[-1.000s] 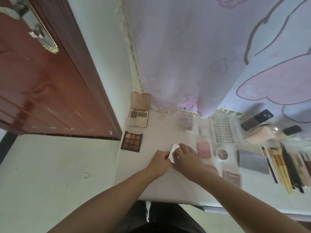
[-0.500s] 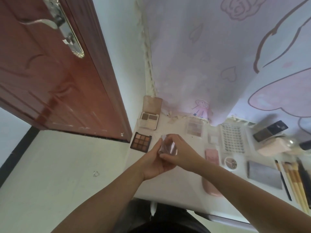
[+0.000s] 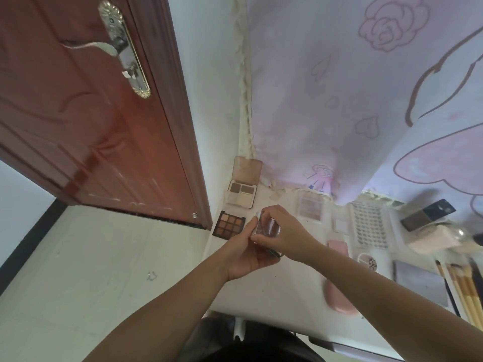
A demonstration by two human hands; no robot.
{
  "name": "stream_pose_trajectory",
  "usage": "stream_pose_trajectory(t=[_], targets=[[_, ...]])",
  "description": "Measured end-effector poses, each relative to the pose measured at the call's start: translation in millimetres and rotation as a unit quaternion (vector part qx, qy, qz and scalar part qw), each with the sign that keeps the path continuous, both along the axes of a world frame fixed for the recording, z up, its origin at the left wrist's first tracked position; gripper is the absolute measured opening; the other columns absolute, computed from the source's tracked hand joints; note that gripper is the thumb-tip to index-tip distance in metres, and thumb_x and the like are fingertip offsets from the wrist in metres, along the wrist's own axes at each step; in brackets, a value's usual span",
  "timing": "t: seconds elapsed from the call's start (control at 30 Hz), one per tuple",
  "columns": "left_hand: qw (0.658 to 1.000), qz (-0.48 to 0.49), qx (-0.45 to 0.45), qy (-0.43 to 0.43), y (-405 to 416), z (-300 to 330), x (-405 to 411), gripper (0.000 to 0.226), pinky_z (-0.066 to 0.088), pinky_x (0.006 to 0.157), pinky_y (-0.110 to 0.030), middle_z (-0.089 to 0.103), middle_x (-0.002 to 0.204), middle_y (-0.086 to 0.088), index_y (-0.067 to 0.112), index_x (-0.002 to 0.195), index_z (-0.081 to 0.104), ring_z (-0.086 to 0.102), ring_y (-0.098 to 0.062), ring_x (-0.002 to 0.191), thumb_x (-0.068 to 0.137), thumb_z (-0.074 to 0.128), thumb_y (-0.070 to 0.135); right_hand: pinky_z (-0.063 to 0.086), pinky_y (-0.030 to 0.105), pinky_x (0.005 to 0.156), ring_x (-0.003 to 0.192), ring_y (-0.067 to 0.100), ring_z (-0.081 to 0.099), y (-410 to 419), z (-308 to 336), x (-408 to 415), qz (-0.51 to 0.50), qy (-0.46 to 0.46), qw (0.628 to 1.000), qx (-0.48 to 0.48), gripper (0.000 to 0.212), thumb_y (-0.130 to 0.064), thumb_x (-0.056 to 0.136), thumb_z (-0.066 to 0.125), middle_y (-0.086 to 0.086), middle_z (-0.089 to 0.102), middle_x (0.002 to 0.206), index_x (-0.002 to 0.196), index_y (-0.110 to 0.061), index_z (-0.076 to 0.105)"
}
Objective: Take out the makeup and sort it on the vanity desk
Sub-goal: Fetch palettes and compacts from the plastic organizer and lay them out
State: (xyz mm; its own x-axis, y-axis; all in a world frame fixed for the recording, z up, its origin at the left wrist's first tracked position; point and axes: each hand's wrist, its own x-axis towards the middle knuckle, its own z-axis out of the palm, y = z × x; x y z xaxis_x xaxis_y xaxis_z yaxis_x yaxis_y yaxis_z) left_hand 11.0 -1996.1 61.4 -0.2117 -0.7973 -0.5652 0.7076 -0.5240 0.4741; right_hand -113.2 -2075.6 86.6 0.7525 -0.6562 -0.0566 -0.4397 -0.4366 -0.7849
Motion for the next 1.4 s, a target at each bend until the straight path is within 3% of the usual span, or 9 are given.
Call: stream_pose_trajectory(t=[0.37, 0.53, 0.67, 0.8, 0.93, 1.07, 1.2, 1.3, 1.4], targets=[[1.000, -0.005, -0.007, 0.014, 10.8, 2.9, 14.5, 0.052, 0.049, 0.094, -0.039, 0.054, 0.134, -0.014, 0.017, 0.128, 0.057, 0.052, -0.030, 0.108, 0.095, 0.038, 0.053, 0.042, 0.014, 0.069, 0.086, 0.008, 0.054, 11.8, 3.4, 14.8, -0.012, 0.021, 1.000, 0.013, 0.029, -0.043, 0.074, 0.072, -0.012, 0.054, 0.098, 0.087, -0.033, 0.048], [0.997, -0.034, -0.064, -0.018, 8.4, 9.2, 20.5, 0.052, 0.044, 0.086, -0.036, 0.052, 0.117, -0.003, 0.032, 0.132, 0.051, 0.043, -0.020, 0.085, 0.085, 0.055, 0.056, 0.045, 0.020, 0.079, 0.096, 0.010, 0.054, 9.9, 13.0, 29.9, 0.002, 0.032, 0.999, 0.028, 0.042, -0.041, 0.075, 0.073, -0.008, 0.057, 0.107, 0.105, -0.022, 0.051], [0.995, -0.045, -0.082, -0.014, 7.1, 10.7, 26.5, 0.043, 0.048, 0.082, -0.038, 0.051, 0.116, -0.002, 0.033, 0.129, 0.053, 0.043, -0.022, 0.083, 0.089, 0.056, 0.048, 0.048, 0.018, 0.071, 0.088, 0.010, 0.059, 10.4, 20.8, 34.0, -0.020, 0.012, 0.999, 0.037, 0.036, -0.039, 0.071, 0.074, -0.009, 0.061, 0.102, 0.097, -0.025, 0.053], [0.995, -0.048, -0.083, -0.008, 8.5, 12.1, 27.4, 0.036, 0.050, 0.080, -0.038, 0.058, 0.109, -0.001, 0.032, 0.128, 0.055, 0.047, -0.022, 0.081, 0.096, 0.047, 0.044, 0.046, 0.012, 0.066, 0.083, 0.009, 0.060, 12.0, 22.6, 34.3, -0.032, 0.009, 0.999, 0.031, 0.037, -0.038, 0.070, 0.076, -0.008, 0.063, 0.097, 0.098, -0.023, 0.055], [0.996, -0.058, -0.072, -0.011, 9.4, 12.5, 33.4, 0.039, 0.052, 0.076, -0.037, 0.062, 0.088, 0.003, 0.029, 0.129, 0.054, 0.052, -0.020, 0.072, 0.097, 0.041, 0.048, 0.047, 0.015, 0.068, 0.083, 0.012, 0.061, 16.1, 23.6, 36.6, -0.042, 0.001, 0.999, 0.028, 0.038, -0.034, 0.073, 0.076, -0.006, 0.063, 0.095, 0.101, -0.019, 0.056], [0.997, -0.049, -0.056, 0.001, 12.2, 13.4, 40.4, 0.045, 0.052, 0.079, -0.036, 0.054, 0.110, 0.001, 0.028, 0.131, 0.054, 0.046, -0.022, 0.084, 0.093, 0.048, 0.051, 0.045, 0.012, 0.068, 0.089, 0.013, 0.058, 17.4, 26.1, 45.3, -0.022, 0.022, 0.999, 0.022, 0.040, -0.035, 0.075, 0.074, -0.007, 0.060, 0.103, 0.106, -0.024, 0.050], [0.996, -0.005, 0.002, 0.093, 12.0, 15.6, 52.4, 0.055, 0.054, 0.082, -0.035, 0.064, 0.111, -0.009, 0.012, 0.126, 0.058, 0.062, -0.022, 0.087, 0.092, 0.044, 0.053, 0.039, 0.015, 0.074, 0.090, 0.008, 0.054, 10.3, 32.7, 46.3, 0.020, 0.106, 0.992, 0.060, 0.070, -0.043, 0.074, 0.074, -0.012, 0.055, 0.112, 0.132, -0.031, 0.037], [0.996, -0.024, -0.009, 0.081, 8.5, 19.9, 61.1, 0.055, 0.054, 0.083, -0.037, 0.066, 0.109, -0.013, 0.009, 0.124, 0.059, 0.065, -0.025, 0.088, 0.093, 0.045, 0.052, 0.044, 0.020, 0.078, 0.099, 0.010, 0.057, 4.5, 34.6, 44.7, 0.022, 0.114, 0.993, 0.030, 0.045, -0.045, 0.071, 0.075, -0.015, 0.060, 0.103, 0.109, -0.029, 0.055], [0.995, -0.043, -0.026, 0.083, 7.4, 23.9, 65.1, 0.052, 0.053, 0.083, -0.037, 0.066, 0.107, -0.014, 0.008, 0.119, 0.063, 0.064, -0.026, 0.086, 0.091, 0.049, 0.050, 0.047, 0.020, 0.079, 0.100, 0.006, 0.058, 1.8, 39.5, 42.5, 0.019, 0.097, 0.995, 0.019, 0.039, -0.046, 0.069, 0.074, -0.017, 0.061, 0.099, 0.101, -0.032, 0.057]])
